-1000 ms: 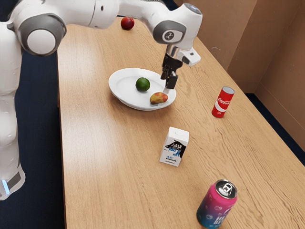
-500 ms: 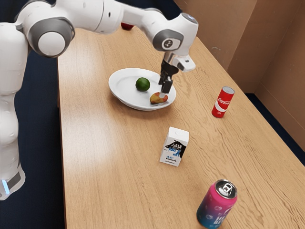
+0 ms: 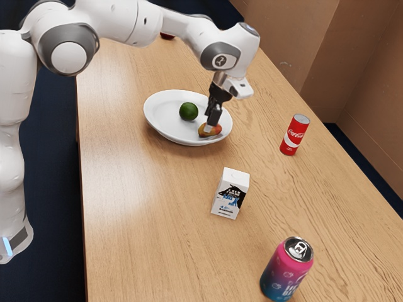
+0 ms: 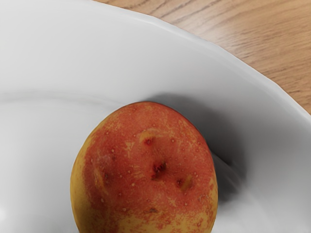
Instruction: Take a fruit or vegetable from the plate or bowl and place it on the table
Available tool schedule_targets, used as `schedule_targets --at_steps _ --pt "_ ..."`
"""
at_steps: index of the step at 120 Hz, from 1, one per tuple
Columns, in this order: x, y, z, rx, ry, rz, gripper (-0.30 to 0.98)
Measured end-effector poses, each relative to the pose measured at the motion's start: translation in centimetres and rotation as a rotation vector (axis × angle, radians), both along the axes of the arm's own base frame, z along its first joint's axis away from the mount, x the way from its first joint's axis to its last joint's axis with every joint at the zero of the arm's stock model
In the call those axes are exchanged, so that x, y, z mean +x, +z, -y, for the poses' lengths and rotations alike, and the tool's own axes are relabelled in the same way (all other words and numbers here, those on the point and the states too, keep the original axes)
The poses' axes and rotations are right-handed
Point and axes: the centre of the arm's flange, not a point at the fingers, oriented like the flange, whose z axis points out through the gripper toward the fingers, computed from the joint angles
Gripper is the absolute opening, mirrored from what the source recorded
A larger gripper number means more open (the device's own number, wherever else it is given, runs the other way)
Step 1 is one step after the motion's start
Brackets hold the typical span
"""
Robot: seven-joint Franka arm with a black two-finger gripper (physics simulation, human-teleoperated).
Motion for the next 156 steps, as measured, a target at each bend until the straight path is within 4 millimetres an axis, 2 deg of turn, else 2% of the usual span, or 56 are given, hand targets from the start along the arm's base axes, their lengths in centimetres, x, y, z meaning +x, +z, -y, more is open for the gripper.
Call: schedule_targets --at_steps 44,66,87,110,126,140,149,156 --pt "0.4 -1.1 -0.5 -0.011 -0.014 -0.005 0.68" --pt "0.7 -2.3 -0.7 -0.020 -0.017 -0.016 0.68" --pt "1.0 -2.9 -0.7 -0.027 -0.021 -0.014 0.44" --pt "1.2 -3.6 -1.2 -0.037 -0.008 -0.011 0.24" --pt "0.6 -1.1 -1.0 -0.032 0.011 0.013 0.19" --pt "-1.1 3.6 -0.1 -0.026 0.028 0.041 0.22" --pt "-2.4 6.9 2.2 -0.028 0.015 0.060 0.23" --pt "-2.9 8.2 4.6 -0.033 -0.009 0.062 0.24"
